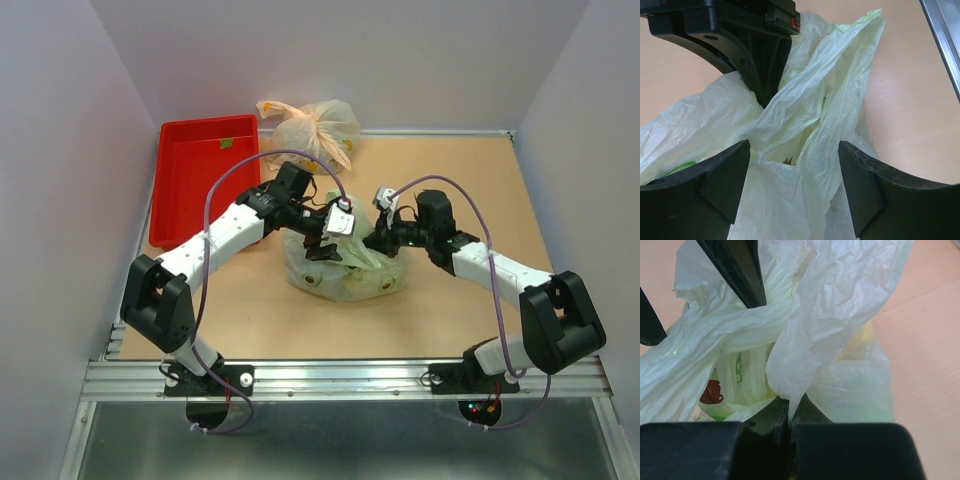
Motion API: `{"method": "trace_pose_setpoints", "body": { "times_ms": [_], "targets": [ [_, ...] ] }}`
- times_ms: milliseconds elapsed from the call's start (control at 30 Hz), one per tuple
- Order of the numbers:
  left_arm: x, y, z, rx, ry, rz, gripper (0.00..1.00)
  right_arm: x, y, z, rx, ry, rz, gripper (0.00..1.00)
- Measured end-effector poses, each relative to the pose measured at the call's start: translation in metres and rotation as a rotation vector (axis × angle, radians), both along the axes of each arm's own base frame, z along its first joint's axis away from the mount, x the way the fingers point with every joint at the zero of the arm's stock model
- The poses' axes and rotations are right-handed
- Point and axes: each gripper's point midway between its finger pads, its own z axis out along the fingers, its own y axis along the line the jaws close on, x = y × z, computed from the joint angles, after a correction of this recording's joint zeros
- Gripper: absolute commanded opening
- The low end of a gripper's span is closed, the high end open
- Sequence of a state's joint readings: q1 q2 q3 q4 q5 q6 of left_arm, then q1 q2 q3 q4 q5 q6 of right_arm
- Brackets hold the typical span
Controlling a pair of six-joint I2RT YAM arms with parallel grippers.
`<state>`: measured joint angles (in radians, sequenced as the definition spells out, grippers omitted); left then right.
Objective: Place the fake fruits into the plastic bag and tie a complex knot
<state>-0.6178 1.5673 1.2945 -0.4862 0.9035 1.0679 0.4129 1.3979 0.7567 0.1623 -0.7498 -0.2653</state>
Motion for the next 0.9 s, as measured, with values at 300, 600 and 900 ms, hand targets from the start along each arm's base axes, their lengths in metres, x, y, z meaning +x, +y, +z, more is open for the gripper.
{"method": "trace_pose_setpoints", "body": {
  "times_ms": [300,600,900],
  "targets": [
    [0.0,0.003,0.002,0.014,-0.034,-0.002,0.99,-0.004,0.002,0.002,0.008,-0.006,0.03,0.0],
    [0.006,-0.008,0.004,0.0,-0.13,-0.033,0.78,-0.007,0.004,0.003,0.015,-0.015,0.059,0.01],
    [0.0,-0.001,-0.012,0.053,-0.128,-0.073,0.01,-0.007,0.004,0.003,0.016,-0.015,0.06,0.0]
  ]
}}
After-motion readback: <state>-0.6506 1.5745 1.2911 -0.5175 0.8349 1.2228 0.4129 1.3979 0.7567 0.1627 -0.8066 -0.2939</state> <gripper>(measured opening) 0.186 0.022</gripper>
